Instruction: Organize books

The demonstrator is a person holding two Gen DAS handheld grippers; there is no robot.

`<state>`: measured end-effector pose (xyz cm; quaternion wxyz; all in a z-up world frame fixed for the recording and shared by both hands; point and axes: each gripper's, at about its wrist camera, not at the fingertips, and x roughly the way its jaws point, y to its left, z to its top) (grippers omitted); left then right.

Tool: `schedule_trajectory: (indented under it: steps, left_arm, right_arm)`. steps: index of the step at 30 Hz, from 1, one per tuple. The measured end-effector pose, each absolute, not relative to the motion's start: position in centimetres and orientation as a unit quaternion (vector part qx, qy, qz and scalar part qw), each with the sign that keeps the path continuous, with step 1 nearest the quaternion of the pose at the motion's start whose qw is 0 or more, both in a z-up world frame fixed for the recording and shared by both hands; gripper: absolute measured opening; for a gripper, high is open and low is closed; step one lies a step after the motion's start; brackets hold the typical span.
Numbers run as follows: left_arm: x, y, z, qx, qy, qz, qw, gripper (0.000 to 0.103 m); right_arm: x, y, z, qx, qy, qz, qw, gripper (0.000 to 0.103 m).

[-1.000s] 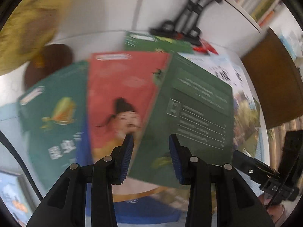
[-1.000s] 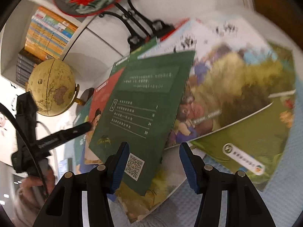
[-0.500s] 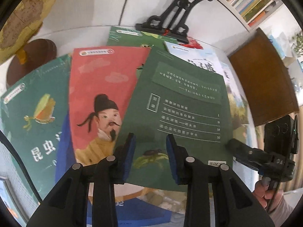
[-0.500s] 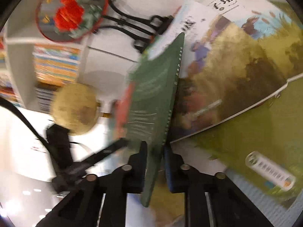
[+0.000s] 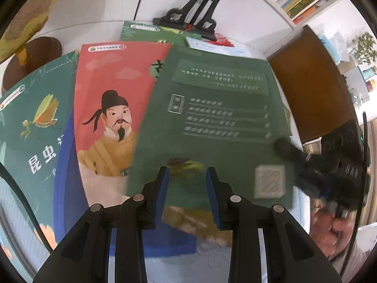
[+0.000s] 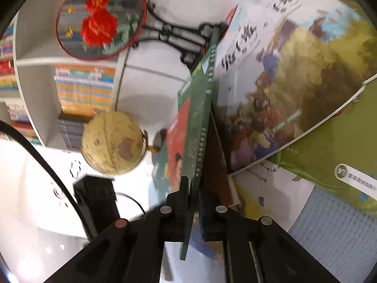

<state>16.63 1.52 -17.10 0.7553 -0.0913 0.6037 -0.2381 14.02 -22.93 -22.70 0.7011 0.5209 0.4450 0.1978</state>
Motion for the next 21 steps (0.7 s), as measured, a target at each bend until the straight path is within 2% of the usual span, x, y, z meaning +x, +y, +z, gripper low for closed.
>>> schedule_trajectory:
  steps: [2, 5, 11, 14, 21]
  left_arm:
    - [15.8, 2.0, -16.2, -0.088, 0.6, -0.238, 0.759, 0.028]
    - [14.9, 2.7, -15.5, -0.087, 0.595, -0.238, 0.763, 0.028]
    - [12.7, 4.9, -15.5, -0.111, 0.595, -0.234, 0.761, 0.028]
    - [11.7, 6.1, -16.1, -0.125, 0.6, -0.224, 0.758, 0.028]
    - [9.4, 10.3, -16.9, -0.15, 0.607, -0.184, 0.759, 0.028]
  right_arm:
    - [13.2, -25.0, -20.6, 0.528, 0.424, 0.191, 0.711, 0.006]
    - [12.2, -27.5, -15.7, 0.462, 0.424, 0.168, 0.761, 0.006]
    - [9.6, -26.0, -7.8, 0.234, 0.481, 0.119, 0.837, 0.006]
    - [8.1, -21.4, -8.5, 0.153, 0.502, 0.142, 0.839, 0.006]
    - [4.9, -11.5, -15.6, 0.113, 0.569, 0.188, 0.793, 0.008]
